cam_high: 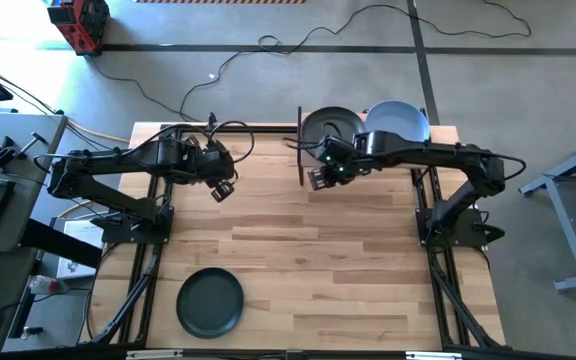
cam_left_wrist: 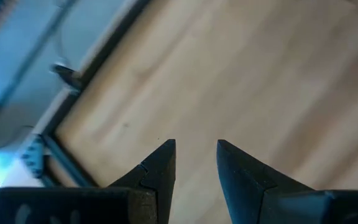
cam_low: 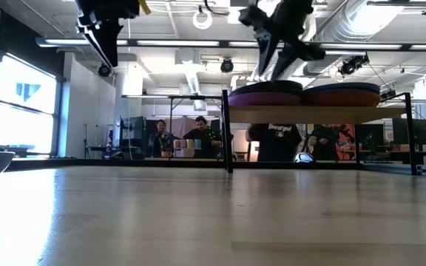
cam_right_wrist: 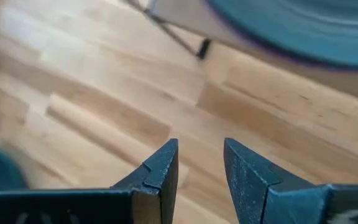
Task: Place and stack plates onto a shelf
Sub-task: Stack the black plate on top of the other black plate on the shelf
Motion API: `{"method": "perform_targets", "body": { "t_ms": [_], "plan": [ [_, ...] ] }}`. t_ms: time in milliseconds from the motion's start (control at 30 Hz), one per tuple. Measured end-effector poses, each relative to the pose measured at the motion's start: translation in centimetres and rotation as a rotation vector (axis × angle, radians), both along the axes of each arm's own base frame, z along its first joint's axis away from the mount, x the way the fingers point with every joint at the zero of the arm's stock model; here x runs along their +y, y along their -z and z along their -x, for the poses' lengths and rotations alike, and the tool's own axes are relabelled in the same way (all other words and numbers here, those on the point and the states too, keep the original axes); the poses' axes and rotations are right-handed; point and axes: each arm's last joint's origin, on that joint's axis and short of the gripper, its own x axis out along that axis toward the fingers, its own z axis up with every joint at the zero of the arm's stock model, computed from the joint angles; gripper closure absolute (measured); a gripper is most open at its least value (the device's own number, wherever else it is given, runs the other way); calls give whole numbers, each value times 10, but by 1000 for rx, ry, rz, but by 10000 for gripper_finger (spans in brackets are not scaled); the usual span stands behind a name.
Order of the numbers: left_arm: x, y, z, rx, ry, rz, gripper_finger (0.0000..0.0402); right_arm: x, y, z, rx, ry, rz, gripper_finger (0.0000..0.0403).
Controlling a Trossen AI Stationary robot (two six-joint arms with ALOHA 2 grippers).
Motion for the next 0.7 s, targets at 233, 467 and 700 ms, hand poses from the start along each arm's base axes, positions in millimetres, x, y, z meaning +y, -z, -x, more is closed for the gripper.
{"method": "perform_targets", "body": {
  "t_ms": [233, 467, 700],
  "plan": [
    [-14, 1, -2, -35, 35, 130, 296, 15, -56, -7, -155, -111, 159, 295],
    [-29, 1, -3, -97, -29, 169, 296, 11, -105, 9, -144, -161, 382, 295],
    [-43, 2, -3, -158, -105, 238, 296, -8, -115, 35, 42, -168, 416, 295]
  ]
}}
